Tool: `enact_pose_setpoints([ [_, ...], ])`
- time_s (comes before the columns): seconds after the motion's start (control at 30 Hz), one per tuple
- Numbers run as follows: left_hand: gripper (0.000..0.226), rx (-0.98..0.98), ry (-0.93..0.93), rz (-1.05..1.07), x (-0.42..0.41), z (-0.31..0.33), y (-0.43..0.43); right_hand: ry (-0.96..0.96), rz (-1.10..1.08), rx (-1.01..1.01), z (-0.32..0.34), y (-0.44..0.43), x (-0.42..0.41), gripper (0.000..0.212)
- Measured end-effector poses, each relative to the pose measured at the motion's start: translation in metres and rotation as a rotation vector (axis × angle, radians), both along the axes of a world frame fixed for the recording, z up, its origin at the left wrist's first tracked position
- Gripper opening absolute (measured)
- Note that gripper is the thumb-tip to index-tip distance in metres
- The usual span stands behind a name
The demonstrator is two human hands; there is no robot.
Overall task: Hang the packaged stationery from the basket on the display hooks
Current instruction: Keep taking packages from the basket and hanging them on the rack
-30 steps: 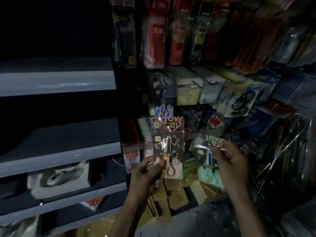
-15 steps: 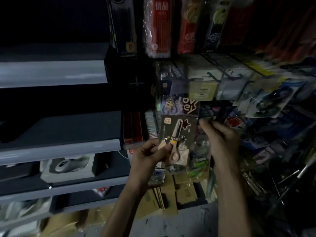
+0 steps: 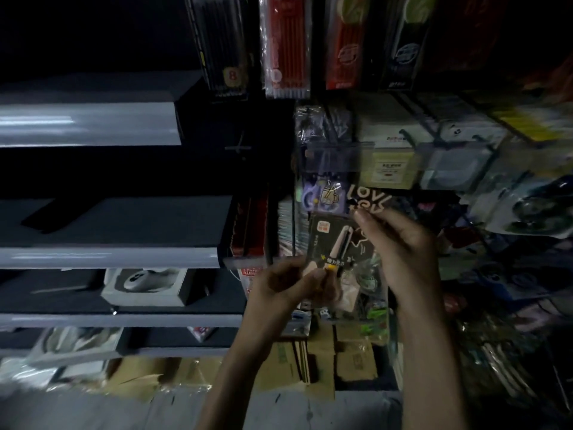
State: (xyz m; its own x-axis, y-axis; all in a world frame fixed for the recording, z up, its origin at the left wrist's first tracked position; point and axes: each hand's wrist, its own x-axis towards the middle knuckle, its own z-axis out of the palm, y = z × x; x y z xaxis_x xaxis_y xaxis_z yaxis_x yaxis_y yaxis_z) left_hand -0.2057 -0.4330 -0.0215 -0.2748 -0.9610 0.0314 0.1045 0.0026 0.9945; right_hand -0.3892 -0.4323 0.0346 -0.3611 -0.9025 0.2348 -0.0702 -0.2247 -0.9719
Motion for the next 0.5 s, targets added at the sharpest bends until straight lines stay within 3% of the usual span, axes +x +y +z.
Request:
enact_pose_setpoints([
  [0.17, 0.023, -0.155, -0.131, 0.216, -0.005, 0.02, -0.021, 0.098, 0.011, -0.038, -0.003, -0.008, -0.01, 0.014],
  [0.5, 0.019, -0.215, 0.029, 0.333, -0.029, 0.074, -0.055, 0.145, 0.01, -0.044, 0.001, -0.033, -0.026, 0.005],
])
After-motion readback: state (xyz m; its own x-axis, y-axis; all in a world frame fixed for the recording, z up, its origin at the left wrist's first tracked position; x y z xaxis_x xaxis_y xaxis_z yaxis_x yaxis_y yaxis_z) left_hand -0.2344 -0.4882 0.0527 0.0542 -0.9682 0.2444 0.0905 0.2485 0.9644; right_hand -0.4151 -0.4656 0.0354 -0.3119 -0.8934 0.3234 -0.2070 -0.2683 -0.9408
